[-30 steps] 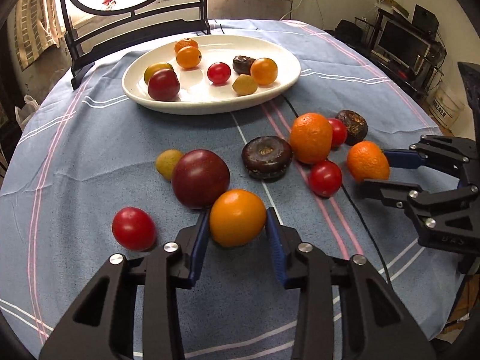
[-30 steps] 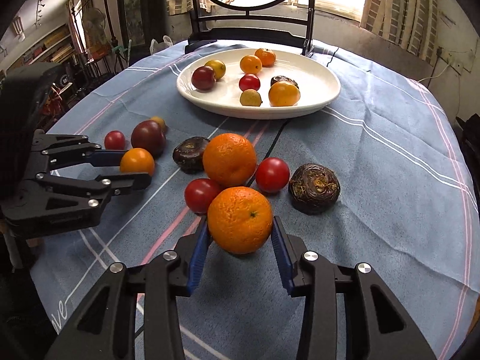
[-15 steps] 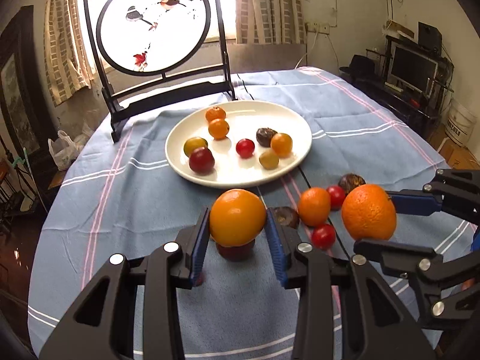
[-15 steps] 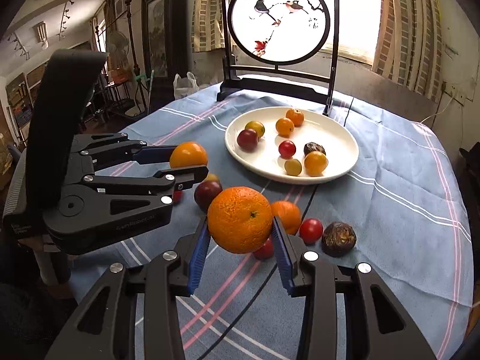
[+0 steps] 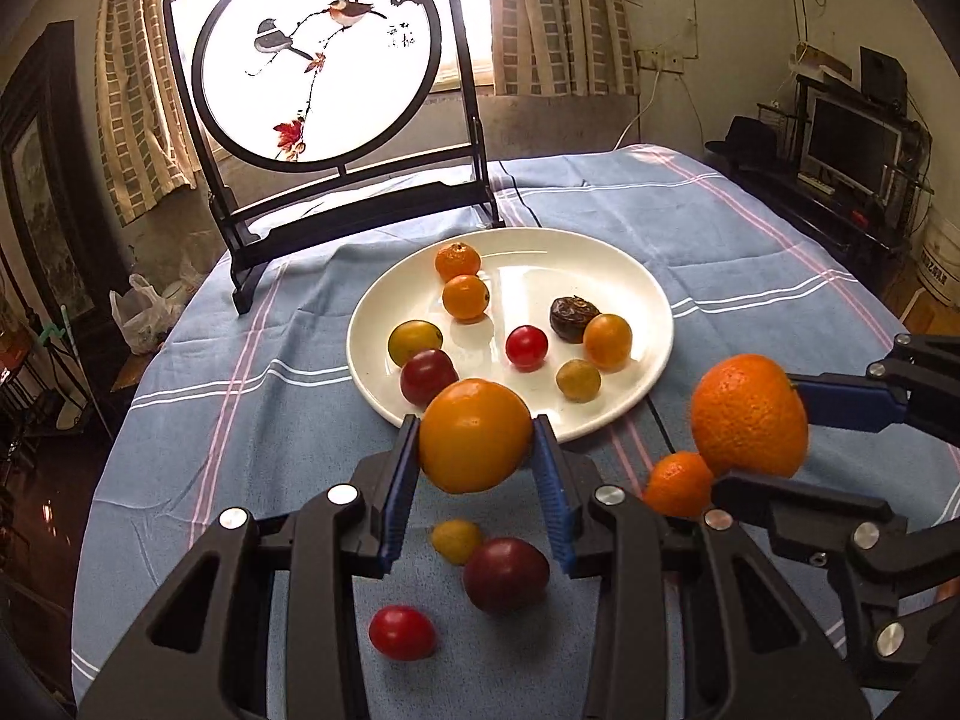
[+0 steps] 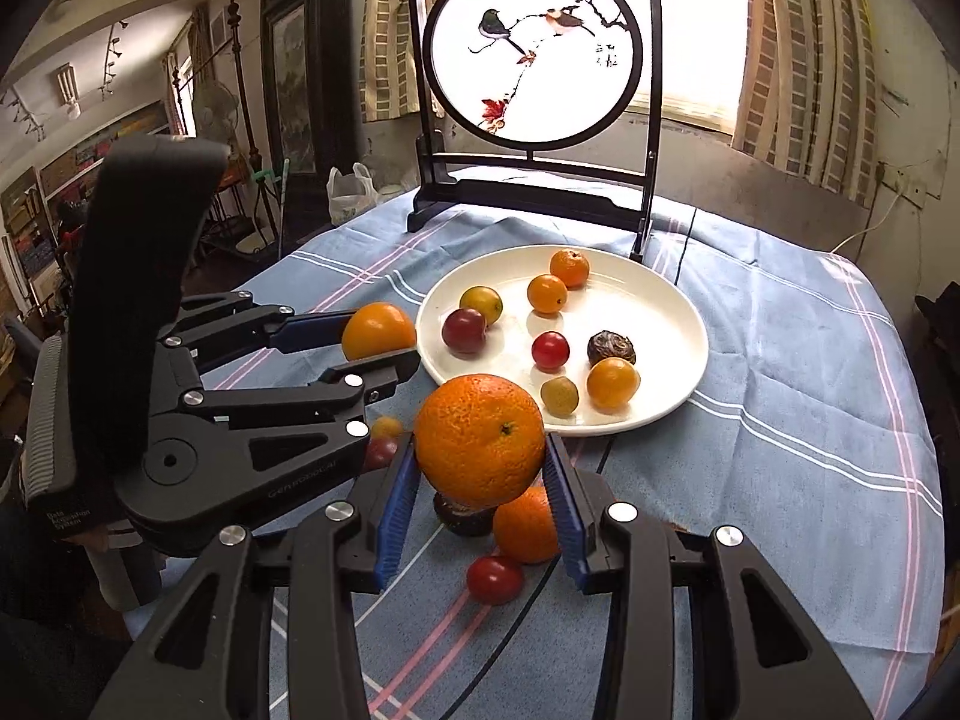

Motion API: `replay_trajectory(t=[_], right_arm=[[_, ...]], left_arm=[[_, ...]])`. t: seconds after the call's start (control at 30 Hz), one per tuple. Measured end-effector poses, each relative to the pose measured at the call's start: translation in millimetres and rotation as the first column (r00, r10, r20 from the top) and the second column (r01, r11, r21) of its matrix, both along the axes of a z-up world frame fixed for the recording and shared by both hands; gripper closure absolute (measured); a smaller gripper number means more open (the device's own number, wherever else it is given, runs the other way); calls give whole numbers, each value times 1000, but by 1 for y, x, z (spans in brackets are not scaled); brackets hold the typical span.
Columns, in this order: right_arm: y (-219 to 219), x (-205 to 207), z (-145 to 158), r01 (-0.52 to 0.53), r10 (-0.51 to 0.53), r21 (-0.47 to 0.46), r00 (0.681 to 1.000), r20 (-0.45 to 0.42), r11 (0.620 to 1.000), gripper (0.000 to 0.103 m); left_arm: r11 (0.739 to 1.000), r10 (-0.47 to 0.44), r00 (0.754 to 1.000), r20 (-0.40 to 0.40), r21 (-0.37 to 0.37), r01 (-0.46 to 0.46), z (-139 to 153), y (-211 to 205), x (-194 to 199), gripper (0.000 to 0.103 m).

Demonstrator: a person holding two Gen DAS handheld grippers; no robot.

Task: Organize fruits
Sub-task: 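Lower both oranges onto the white plate and open both grippers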

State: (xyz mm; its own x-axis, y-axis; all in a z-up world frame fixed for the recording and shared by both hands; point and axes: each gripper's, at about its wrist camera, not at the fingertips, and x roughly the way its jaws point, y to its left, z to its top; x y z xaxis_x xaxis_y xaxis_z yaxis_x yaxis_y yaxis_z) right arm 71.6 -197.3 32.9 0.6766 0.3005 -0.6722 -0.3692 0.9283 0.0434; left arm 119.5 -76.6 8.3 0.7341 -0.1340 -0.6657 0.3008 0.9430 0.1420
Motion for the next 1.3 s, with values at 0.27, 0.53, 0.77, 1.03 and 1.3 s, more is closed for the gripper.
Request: replay_trajectory(t=[0.27, 0.53, 0.77, 1.03, 1.3], right_arm=[[-13, 58, 9, 70, -70, -2, 998, 0, 998, 61], [-18, 127, -14, 146, -147, -20, 988, -56, 989, 61], [-19, 160, -30, 175, -176, -15, 979, -99, 984, 61], [-10, 193, -39, 187, -190, -37, 972, -139, 982, 60], [-9, 193, -21, 186, -187, -27, 978, -88, 982, 50]], left_arm=[[1000, 9, 1000, -9, 23, -9, 4, -5, 47, 67], [997, 41, 999, -20, 63, -39, -7, -20, 92, 67], [995, 65, 997, -32, 84, -62, -19, -23, 112, 67], [995, 78, 996, -35, 71, -75, -21, -21, 126, 66], [994, 91, 996, -6, 67, -91, -13, -20, 125, 40]])
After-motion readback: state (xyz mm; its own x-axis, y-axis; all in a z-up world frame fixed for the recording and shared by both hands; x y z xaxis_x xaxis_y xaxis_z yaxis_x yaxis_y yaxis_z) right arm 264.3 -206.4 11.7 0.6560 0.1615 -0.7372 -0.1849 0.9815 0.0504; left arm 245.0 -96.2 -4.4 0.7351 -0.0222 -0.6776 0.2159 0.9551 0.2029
